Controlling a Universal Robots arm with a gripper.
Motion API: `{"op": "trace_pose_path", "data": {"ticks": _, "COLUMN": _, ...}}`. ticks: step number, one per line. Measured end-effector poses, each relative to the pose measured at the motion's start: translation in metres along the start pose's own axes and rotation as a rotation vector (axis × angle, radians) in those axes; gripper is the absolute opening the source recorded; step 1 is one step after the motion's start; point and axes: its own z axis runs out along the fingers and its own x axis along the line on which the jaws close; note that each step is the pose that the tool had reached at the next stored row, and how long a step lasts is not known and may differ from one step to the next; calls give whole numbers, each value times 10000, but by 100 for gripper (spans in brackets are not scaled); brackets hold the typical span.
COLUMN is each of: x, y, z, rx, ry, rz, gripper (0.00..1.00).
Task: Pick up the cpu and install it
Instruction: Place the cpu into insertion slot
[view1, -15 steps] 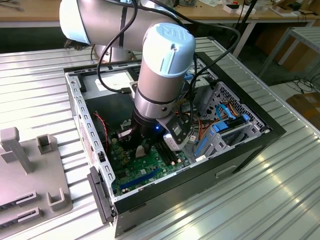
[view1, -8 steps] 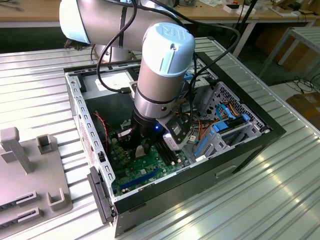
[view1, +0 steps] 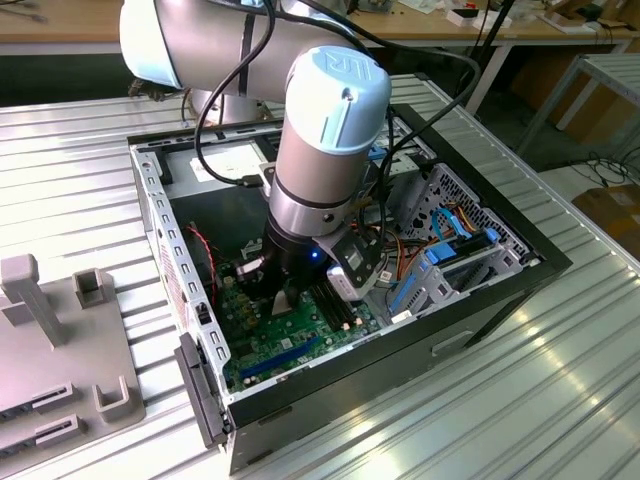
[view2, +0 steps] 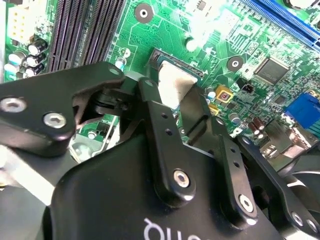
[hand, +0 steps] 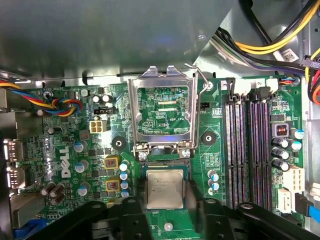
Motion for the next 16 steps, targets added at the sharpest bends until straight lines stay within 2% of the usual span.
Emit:
{"op": "trace_pose_path", "data": {"ticks": 1, "x": 0, "y": 0, "z": 0, "rx": 2, "ry": -3, "rz": 0, "gripper": 39}}
{"op": "trace_pose_path", "data": {"ticks": 2, "x": -2, "y": 0, "z": 1, "rx": -1, "ry": -7, "rz": -3, "gripper": 34}}
{"op": "trace_pose_path", "data": {"ticks": 10, "x": -3, "y": 0, "z": 4, "rx": -6, "ry": -12, "rz": -4, "gripper": 34}}
{"op": "trace_pose_path", "data": {"ticks": 12, "x": -3, "y": 1, "z": 6, "rx": -11, "ry": -11, "rz": -4, "gripper": 35}}
{"op": "trace_pose_path", "data": {"ticks": 13, "x": -3, "y": 1, "z": 5, "rx": -10, "ry": -10, "rz": -4, "gripper": 41}}
{"op": "trace_pose_path", "data": {"ticks": 14, "x": -3, "y": 1, "z": 3, "rx": -8, "ry": -9, "rz": -4, "gripper": 41}}
{"op": "trace_pose_path", "data": {"ticks": 16, "x": -1, "y": 1, "z": -34, "rx": -7, "ry": -9, "rz": -3, "gripper": 41}}
